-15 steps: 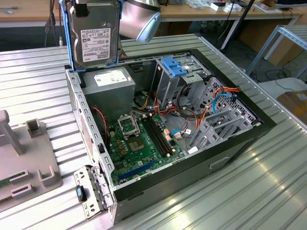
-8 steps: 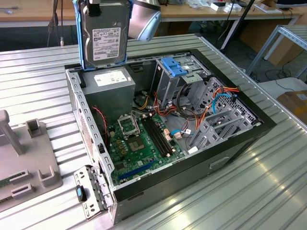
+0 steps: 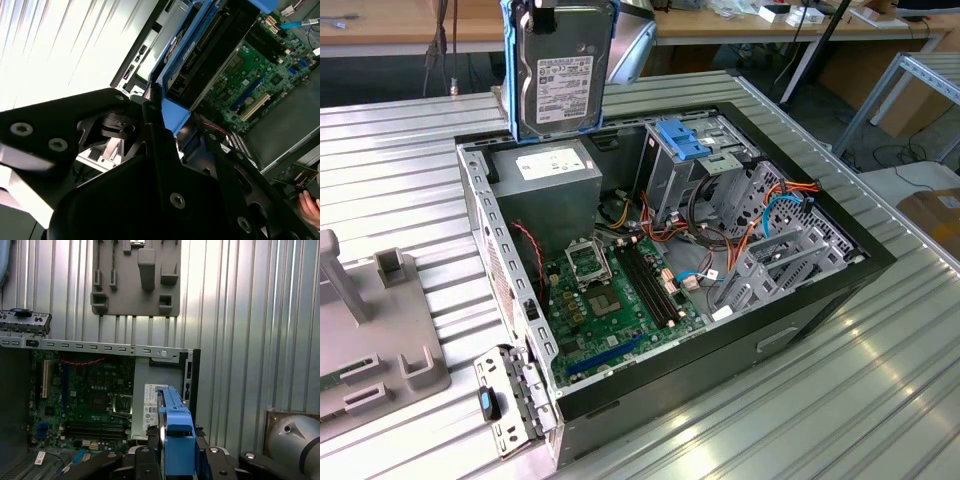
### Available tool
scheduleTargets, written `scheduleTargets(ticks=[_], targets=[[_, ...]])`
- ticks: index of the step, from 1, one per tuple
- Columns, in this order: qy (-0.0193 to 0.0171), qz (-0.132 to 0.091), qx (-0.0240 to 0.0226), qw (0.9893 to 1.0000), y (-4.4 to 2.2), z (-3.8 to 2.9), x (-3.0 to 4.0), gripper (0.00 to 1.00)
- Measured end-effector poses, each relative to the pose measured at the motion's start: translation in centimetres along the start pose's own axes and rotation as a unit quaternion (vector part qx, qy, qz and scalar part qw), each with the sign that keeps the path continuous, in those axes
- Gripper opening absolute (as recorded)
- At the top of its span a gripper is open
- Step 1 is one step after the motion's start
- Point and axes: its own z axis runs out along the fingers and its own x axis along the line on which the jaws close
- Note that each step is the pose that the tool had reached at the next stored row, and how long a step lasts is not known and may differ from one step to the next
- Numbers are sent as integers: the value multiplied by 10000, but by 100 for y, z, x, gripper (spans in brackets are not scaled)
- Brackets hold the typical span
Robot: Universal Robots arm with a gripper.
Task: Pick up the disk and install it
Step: 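Pick up the disk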
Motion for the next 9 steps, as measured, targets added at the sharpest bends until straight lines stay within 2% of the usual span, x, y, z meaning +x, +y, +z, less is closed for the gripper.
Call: scheduleTargets(ticks=[9], targets=[[0,0,0,10000,-12,-1,45,36]])
